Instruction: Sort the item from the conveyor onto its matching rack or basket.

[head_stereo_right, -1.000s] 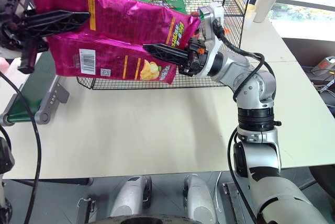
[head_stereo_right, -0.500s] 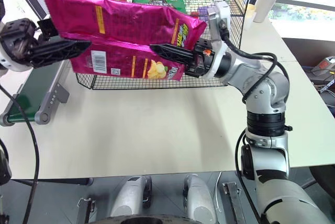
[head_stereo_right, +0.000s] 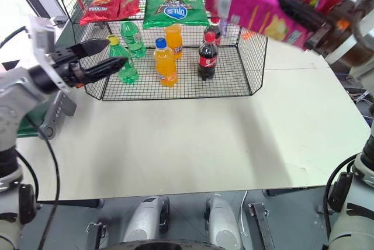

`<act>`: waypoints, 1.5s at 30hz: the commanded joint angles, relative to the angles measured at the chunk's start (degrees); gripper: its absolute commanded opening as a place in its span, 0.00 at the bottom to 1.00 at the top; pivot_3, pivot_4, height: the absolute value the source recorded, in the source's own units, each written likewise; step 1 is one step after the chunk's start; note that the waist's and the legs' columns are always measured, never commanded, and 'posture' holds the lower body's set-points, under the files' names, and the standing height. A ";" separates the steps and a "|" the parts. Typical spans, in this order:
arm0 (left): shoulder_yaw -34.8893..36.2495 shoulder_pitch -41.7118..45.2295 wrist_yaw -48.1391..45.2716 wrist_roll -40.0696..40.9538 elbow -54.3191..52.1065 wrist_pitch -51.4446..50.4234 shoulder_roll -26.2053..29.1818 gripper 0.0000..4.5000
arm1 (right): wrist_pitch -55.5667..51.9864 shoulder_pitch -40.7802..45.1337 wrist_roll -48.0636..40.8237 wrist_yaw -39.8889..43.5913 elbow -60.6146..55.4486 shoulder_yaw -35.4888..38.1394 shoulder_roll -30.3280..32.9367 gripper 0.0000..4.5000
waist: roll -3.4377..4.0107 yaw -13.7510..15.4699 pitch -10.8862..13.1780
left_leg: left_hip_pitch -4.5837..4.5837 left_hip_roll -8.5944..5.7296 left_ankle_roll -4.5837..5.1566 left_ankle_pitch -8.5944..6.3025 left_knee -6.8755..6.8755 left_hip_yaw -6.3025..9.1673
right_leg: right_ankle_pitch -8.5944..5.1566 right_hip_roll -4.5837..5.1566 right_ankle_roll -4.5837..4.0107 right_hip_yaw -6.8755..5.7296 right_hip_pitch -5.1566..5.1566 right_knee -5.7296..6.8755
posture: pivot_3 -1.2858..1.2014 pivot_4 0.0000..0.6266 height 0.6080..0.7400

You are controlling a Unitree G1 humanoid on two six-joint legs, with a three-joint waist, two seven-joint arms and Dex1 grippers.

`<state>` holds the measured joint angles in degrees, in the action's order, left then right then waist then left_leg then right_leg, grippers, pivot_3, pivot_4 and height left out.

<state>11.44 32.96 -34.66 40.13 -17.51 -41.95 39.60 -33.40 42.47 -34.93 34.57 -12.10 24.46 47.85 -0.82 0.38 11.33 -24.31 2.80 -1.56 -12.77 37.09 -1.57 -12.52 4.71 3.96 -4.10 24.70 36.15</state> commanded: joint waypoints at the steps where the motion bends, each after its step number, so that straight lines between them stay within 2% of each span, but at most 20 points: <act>1: -2.38 0.27 1.84 -4.02 -1.52 3.97 -2.23 0.99 | 14.54 2.36 17.09 -4.65 3.56 -10.80 0.13 0.00 | 0.00 -0.18 0.00 | 0.00 0.02 0.00 0.00 0.00 -0.01 | 0.00 -0.02 0.00 0.02 0.01 0.00 | 0.52 0.24 1.00; 3: -2.93 -0.41 2.00 -4.79 -1.85 4.77 -3.56 0.99 | 22.13 4.71 24.57 -6.62 9.11 -16.05 -1.49 0.00 | 0.00 -0.44 0.00 | 0.00 0.02 0.00 0.00 0.00 -0.06 | 0.00 -0.02 0.00 0.08 0.04 -0.01 | 0.52 0.24 1.00; 9: -2.15 -3.22 3.58 -5.17 -4.40 4.84 -5.02 0.99 | 34.93 12.85 42.16 -13.23 24.92 -27.14 -4.55 0.00 | 0.00 -0.87 0.01 | -0.17 0.02 0.01 0.01 0.00 -0.15 | -0.01 -0.01 0.04 0.20 0.20 -0.03 | 0.52 0.24 1.00; 15: -1.95 -6.27 5.62 -5.94 -6.84 4.59 -5.32 0.99 | 32.79 21.92 54.02 -22.31 36.34 -32.79 -9.60 0.00 | -0.01 -1.08 0.01 | -0.14 0.02 0.02 0.00 -0.01 -0.23 | -0.01 -0.02 0.04 0.29 0.25 -0.01 | 0.52 0.24 1.00; 19: -2.83 -6.82 6.26 -7.16 -6.68 5.21 -5.90 0.99 | 30.90 26.10 56.05 -22.97 41.98 -34.51 -14.08 0.00 | -0.01 -1.11 0.01 | -0.13 0.02 0.02 0.00 -0.01 -0.24 | -0.01 -0.02 0.03 0.31 0.24 0.00 | 0.52 0.24 1.00; 27: -4.05 -6.32 6.90 -9.08 -5.59 6.17 -7.70 0.99 | 26.69 32.24 56.88 -21.21 49.23 -35.91 -18.91 0.00 | -0.01 -1.08 0.01 | -0.15 0.01 0.02 0.00 -0.02 -0.26 | 0.00 -0.01 0.04 0.33 0.25 0.00 | 0.52 0.24 1.00; 29: -4.18 -6.41 6.88 -9.43 -5.57 6.31 -8.07 1.00 | 26.82 33.29 57.09 -21.18 50.78 -36.07 -19.32 0.15 | -0.01 -1.11 0.01 | -0.14 0.02 0.02 0.00 -0.04 -0.26 | 0.00 -0.02 0.04 0.33 0.26 0.01 | 0.52 0.24 1.00; 30: -4.26 -6.56 6.87 -9.66 -5.59 6.42 -8.24 1.00 | 27.02 33.75 56.77 -20.43 51.51 -36.08 -19.59 0.19 | -0.01 -1.10 0.01 | -0.14 0.02 0.02 0.00 -0.04 -0.26 | 0.00 -0.02 0.04 0.33 0.26 0.01 | 0.52 0.24 1.00; 36: -3.92 -7.71 6.80 -10.58 -5.32 6.57 -8.79 1.00 | 26.65 35.00 54.48 -15.75 52.96 -35.29 -20.68 0.87 | -0.01 -1.10 0.01 | -0.14 0.02 0.02 0.00 -0.05 -0.26 | 0.00 -0.02 0.04 0.33 0.25 0.01 | 0.52 0.24 1.00; 37: -3.90 -7.89 6.81 -10.67 -5.35 6.50 -8.89 1.00 | 26.04 35.05 53.62 -14.35 52.70 -34.90 -20.89 0.95 | 0.00 -1.12 0.01 | -0.14 0.02 0.02 0.00 -0.05 -0.26 | 0.00 -0.02 0.04 0.33 0.26 0.01 | 0.52 0.24 1.00; 38: -3.90 -8.03 6.80 -10.76 -5.33 6.50 -8.99 1.00 | 25.61 35.06 52.98 -12.80 52.34 -34.75 -20.99 0.98 | 0.00 -1.14 0.01 | -0.14 0.02 0.02 0.00 -0.04 -0.27 | 0.00 -0.02 0.04 0.34 0.25 0.01 | 0.52 0.24 1.00; 45: -3.64 -8.43 6.57 -11.57 -4.72 6.90 -9.49 1.00 | 18.70 35.42 42.08 0.47 48.18 -29.58 -21.89 0.98 | 0.00 -1.13 0.01 | -0.11 0.02 0.03 0.00 -0.07 -0.26 | 0.00 -0.03 0.05 0.34 0.25 0.02 | 0.52 0.24 1.00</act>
<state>7.27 24.82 -28.05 29.11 -21.43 -36.64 30.06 -13.26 75.85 10.12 32.02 39.12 -7.34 25.75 -0.82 -0.75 11.34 -24.43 2.83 -1.53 -12.77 37.02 -1.84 -12.52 4.68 4.00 -3.76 24.95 36.17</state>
